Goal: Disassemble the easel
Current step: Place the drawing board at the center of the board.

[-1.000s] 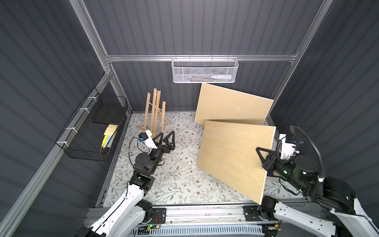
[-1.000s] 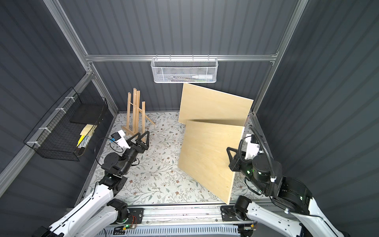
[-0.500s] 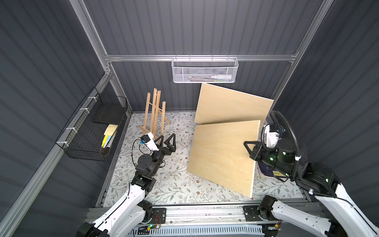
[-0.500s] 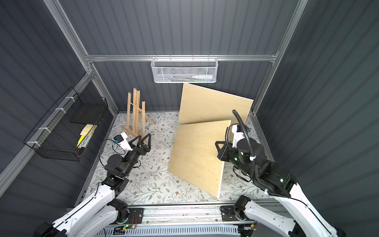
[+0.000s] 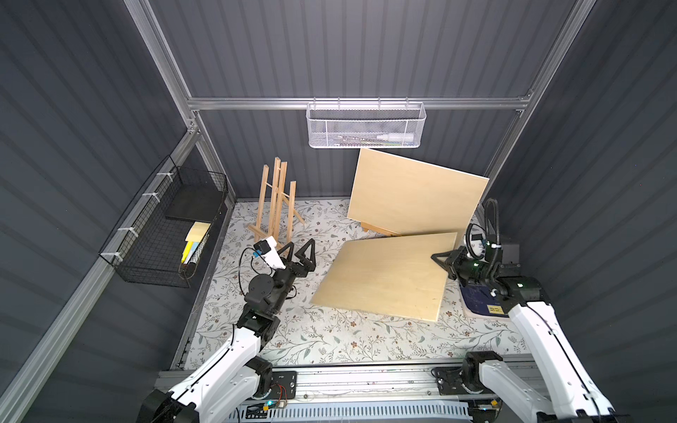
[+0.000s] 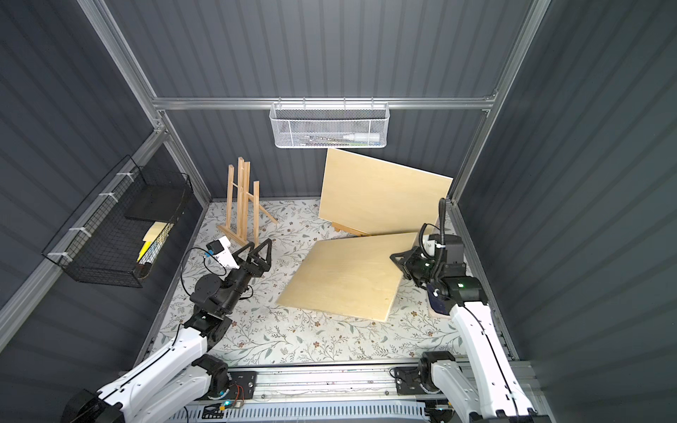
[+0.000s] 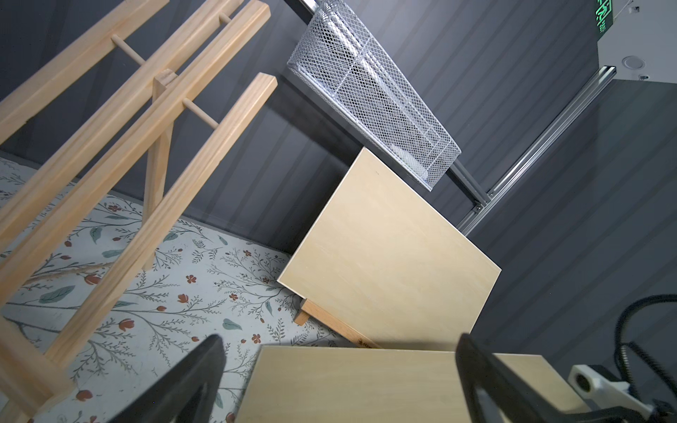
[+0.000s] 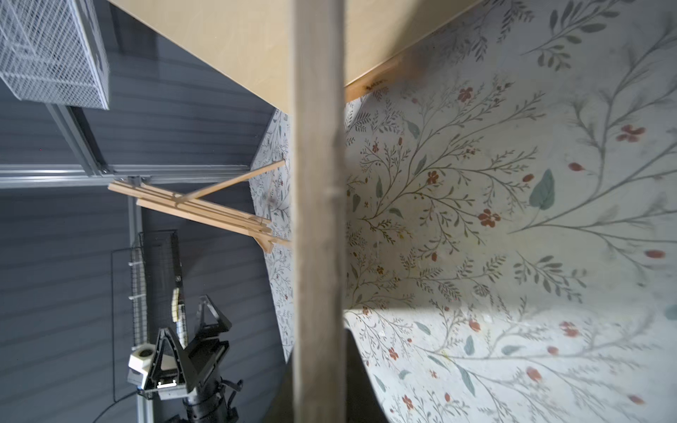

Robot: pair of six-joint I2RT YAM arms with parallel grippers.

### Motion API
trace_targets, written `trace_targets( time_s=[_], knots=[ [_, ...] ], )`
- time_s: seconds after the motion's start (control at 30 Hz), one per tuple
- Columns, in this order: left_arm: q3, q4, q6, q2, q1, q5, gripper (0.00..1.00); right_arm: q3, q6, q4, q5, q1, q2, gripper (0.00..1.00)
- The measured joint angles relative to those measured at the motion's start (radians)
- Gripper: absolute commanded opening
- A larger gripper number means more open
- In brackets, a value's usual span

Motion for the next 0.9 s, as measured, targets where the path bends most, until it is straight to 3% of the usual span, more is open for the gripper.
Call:
trace_targets(
  time_s=[0.2, 0.57, 0.9],
  knots=[
    [-0.003, 0.011, 0.000, 0.000, 0.000, -0.003, 0.99, -0.149, 0.070, 0.177, -0.133, -0.035, 0.002, 0.00],
    [-0.016, 0.013, -0.001, -0.001, 0.000, -0.027, 0.99, -0.225, 0.066, 0.187, -0.225, -0.027, -0.051, 0.00],
    [-0.031, -0.006, -0.018, -0.031, 0.000, -0.103, 0.99, -0.244, 0.013, 0.298, -0.245, 0.095, 0.070, 0.00]
  ],
)
